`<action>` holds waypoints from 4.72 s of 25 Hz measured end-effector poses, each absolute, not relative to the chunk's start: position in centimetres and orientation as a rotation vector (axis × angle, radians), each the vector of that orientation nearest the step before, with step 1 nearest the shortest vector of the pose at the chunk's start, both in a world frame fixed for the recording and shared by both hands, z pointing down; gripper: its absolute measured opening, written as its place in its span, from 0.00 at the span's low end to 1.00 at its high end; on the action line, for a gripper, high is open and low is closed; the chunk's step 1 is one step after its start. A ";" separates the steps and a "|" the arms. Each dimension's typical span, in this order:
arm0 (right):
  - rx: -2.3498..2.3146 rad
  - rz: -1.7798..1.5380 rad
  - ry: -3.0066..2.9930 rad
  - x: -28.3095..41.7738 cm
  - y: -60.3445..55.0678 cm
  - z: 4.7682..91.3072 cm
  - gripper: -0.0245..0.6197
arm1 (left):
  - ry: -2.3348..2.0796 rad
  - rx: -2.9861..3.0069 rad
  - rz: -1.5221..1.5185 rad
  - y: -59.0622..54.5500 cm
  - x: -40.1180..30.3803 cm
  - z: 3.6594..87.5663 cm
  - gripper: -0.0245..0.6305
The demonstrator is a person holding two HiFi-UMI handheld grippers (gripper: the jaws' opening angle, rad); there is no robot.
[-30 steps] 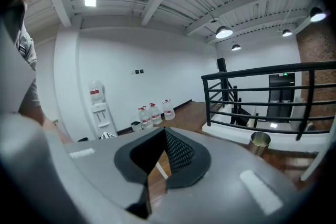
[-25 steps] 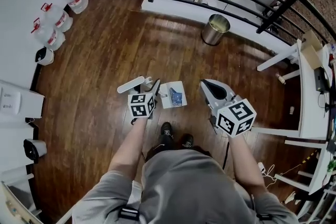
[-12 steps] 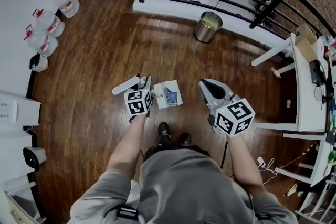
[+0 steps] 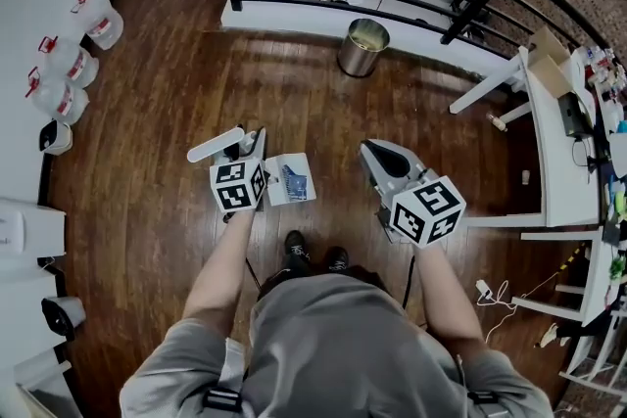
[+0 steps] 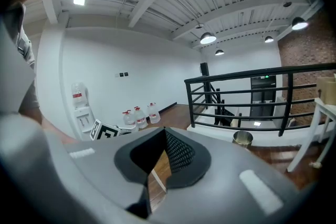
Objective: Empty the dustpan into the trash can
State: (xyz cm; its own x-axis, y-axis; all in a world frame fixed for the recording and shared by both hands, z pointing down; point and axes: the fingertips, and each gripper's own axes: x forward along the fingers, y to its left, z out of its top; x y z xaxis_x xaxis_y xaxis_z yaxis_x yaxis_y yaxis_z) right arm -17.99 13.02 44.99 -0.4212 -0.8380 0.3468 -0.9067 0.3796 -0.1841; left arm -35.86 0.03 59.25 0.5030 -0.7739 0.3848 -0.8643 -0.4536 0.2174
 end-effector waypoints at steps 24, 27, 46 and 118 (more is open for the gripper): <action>1.824 0.344 -2.467 -0.3 2.8 39.0 0.04 | -0.935 2.743 0.022 -10.9 -15.3 37.4 0.22; 1.840 0.325 -2.489 3.8 0.4 38.0 0.04 | -0.924 2.770 0.023 -13.0 -10.9 36.2 0.22; 2.050 0.263 -2.347 21.1 -16.4 36.2 0.04 | -0.777 2.820 -0.164 -34.8 5.7 26.0 0.22; 2.131 0.356 -2.304 64.3 -32.6 36.9 0.04 | -0.802 3.280 0.573 -46.8 62.9 33.8 0.19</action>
State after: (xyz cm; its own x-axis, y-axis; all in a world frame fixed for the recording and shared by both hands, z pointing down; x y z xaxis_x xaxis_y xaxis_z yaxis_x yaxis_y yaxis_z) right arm 64.31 -32.57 36.93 -0.0897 -0.9861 0.1398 -0.9823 0.0644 -0.1762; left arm 62.93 -46.82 33.83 0.8376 -0.4865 0.2484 -0.3930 -0.8526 -0.3445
